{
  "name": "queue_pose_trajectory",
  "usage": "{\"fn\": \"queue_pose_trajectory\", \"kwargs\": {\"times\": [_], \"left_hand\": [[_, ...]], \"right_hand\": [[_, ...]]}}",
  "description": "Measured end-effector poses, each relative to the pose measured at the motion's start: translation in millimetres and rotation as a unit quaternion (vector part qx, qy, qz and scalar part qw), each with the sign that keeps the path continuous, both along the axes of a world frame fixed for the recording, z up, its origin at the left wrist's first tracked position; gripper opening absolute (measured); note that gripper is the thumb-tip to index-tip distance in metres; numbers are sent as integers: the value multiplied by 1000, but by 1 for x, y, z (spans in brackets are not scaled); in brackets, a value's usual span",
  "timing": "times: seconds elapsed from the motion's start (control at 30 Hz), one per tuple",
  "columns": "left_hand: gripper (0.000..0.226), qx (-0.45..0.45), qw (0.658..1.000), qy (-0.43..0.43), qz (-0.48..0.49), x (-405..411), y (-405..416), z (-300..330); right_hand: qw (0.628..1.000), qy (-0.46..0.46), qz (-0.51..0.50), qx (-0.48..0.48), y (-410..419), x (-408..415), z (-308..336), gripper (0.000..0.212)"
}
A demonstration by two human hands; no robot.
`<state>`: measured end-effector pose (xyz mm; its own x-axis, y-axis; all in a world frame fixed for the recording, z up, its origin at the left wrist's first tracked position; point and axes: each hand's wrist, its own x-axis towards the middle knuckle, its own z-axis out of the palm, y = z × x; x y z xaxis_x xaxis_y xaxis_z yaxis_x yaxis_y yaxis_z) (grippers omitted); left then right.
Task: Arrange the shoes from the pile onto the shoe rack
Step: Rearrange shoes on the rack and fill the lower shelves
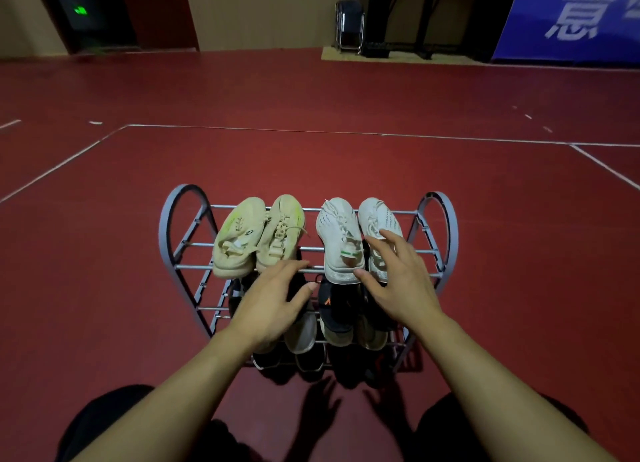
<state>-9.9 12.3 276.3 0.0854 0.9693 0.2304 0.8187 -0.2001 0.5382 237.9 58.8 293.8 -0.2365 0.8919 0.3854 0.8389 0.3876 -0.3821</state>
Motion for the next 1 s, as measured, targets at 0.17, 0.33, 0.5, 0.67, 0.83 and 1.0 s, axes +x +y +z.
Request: {"fn": "queue_pose_trajectory", "kwargs": {"times": [0.17, 0.33, 0.5, 0.67, 0.83, 1.0], "left_hand": [[58, -28, 999, -32, -2, 15, 10, -3], [66, -41, 993, -108, -2, 43, 26, 1], [73, -29, 990, -136, 9, 72, 48, 0], [70, -27, 996, -84, 30, 85, 62, -4], [64, -38, 997, -58, 43, 85, 69, -9], [54, -37, 996, -67, 53, 84, 69, -6]], "right_hand": [[988, 22, -107, -106, 27, -3, 3, 84], [974, 81, -116, -180, 54, 7, 1, 64], [978, 92, -110, -152, 54, 15, -9, 41], [977, 47, -58, -199, 57, 32, -2, 45], [981, 56, -92, -162, 54, 36, 1, 42], [979, 89, -109, -148, 55, 36, 1, 46]]}}
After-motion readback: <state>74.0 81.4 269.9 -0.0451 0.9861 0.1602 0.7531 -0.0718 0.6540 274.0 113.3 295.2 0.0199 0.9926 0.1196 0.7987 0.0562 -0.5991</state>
